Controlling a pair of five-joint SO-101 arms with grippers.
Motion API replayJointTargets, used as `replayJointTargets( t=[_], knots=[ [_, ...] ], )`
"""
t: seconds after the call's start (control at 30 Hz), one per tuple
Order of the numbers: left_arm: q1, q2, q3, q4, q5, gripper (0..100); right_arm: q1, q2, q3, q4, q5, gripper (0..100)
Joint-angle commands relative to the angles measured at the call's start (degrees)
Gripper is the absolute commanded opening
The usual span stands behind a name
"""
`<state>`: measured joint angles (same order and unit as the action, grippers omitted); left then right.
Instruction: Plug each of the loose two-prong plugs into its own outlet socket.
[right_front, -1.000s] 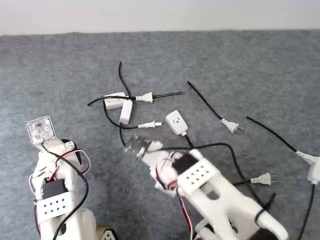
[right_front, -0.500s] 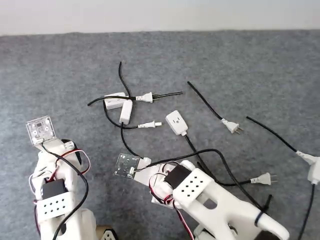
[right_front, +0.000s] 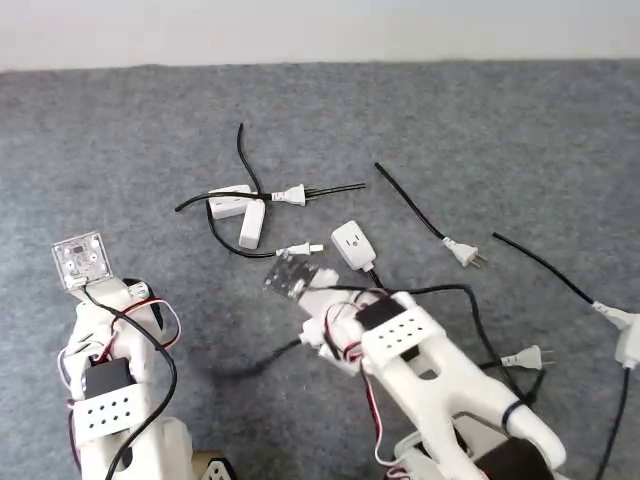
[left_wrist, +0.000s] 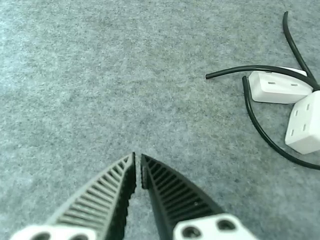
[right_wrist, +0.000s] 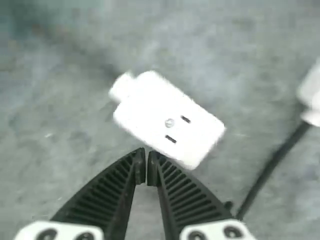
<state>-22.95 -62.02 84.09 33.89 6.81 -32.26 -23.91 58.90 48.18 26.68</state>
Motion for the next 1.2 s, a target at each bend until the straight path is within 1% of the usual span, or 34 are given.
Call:
replayJointTargets(
  t=[0.0,0.13,0.23,0.33,0.43,0.7,0.9,0.97,1.03,1.17],
  knots=[
    [0.4,-0.5,-2.2,-1.8,-0.4,2,1.9,0.0,-3.2,-3.3,0.0,0.9],
    [0.4,-0.5,-2.2,-1.8,-0.4,2,1.5,0.0,-4.0,-8.0,-4.0,0.9],
    [0.4,-0.5,-2.1,-1.8,-0.4,2,1.0,0.7,-6.8,-9.0,-6.1,0.9],
    [0.4,-0.5,-2.1,-1.7,-0.4,2,-1.6,2.2,-9.2,-9.5,-6.5,0.9],
    [0.4,-0.5,-2.1,-1.7,-0.4,2,-3.9,6.1,-11.1,-12.2,-6.4,0.9],
    [0.4,-0.5,-2.0,-1.7,-0.4,2,-3.6,23.3,-22.7,-12.4,-6.0,0.9],
    [0.4,-0.5,-2.0,-1.7,-0.4,2,-3.7,29.1,-31.6,-10.4,-6.0,0.9],
    [0.4,-0.5,-2.0,-1.7,-0.4,2,-3.6,29.8,-32.8,-10.2,-6.0,0.9],
    [0.4,-0.5,-2.0,-1.8,-0.4,2,-3.4,28.5,-33.5,-7.8,-6.1,0.9],
    [0.4,-0.5,-2.1,-1.8,-0.4,2,-2.9,19.0,-31.8,-3.3,-6.6,0.9]
  ],
)
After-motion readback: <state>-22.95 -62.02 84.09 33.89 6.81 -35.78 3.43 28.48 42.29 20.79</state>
